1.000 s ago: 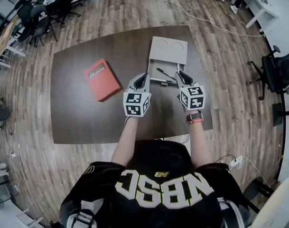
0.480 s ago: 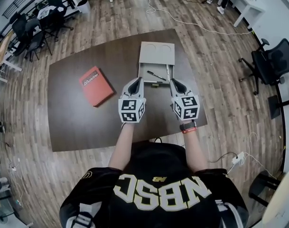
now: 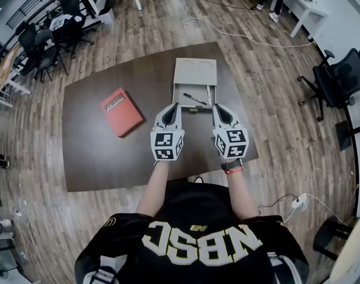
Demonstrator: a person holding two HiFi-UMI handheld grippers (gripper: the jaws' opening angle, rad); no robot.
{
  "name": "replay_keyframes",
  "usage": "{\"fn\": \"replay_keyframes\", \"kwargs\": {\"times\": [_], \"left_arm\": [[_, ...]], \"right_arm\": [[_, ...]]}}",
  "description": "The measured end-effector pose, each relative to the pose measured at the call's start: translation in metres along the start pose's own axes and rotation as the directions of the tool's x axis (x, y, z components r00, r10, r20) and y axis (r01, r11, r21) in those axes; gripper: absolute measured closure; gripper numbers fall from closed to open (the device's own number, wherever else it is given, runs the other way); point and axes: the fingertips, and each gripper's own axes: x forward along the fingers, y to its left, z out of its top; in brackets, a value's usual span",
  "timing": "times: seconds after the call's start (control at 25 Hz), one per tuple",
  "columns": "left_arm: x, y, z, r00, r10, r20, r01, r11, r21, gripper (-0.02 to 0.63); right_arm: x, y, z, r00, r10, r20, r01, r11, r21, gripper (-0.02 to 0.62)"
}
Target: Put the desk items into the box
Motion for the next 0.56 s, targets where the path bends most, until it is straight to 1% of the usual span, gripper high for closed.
{"fn": "replay_keyframes", "kwargs": {"times": [0.28, 0.36, 0.4, 0.44, 0.48, 0.52, 0.56], "left_arm": [[0.002, -0.007, -0.006, 1.000, 0.015, 0.007, -0.015, 0.999, 0.044, 0.591], [0.003, -0.009, -0.012, 1.000, 0.007, -0.014, -0.007, 0.998, 0.057, 0.591], [0.005, -0.010, -0.020, 0.999, -0.003, -0.043, 0.006, 0.998, 0.065, 0.591], [0.007, -0.013, -0.032, 0.996, -0.020, -0.091, 0.027, 0.997, 0.074, 0.591], [0.009, -0.016, -0.047, 0.987, -0.040, -0.154, 0.054, 0.995, 0.085, 0.589], [0.011, -0.019, -0.065, 0.972, -0.061, -0.226, 0.084, 0.992, 0.097, 0.589], [0.013, -0.022, -0.083, 0.951, -0.079, -0.300, 0.116, 0.987, 0.108, 0.572]], "right_arm": [[-0.001, -0.006, -0.008, 1.000, 0.018, 0.005, -0.018, 0.999, 0.027, 0.586], [0.000, -0.007, -0.013, 1.000, 0.016, -0.001, -0.016, 0.999, 0.038, 0.586], [0.000, -0.008, -0.015, 1.000, 0.014, -0.005, -0.013, 0.999, 0.045, 0.586], [0.000, -0.009, -0.018, 1.000, 0.012, -0.011, -0.011, 0.999, 0.052, 0.586], [0.000, -0.009, -0.022, 1.000, 0.011, -0.017, -0.010, 0.998, 0.061, 0.586], [0.000, -0.009, -0.026, 1.000, 0.011, -0.024, -0.010, 0.998, 0.069, 0.586], [-0.001, -0.009, -0.030, 0.999, 0.012, -0.031, -0.009, 0.997, 0.078, 0.586]]}}
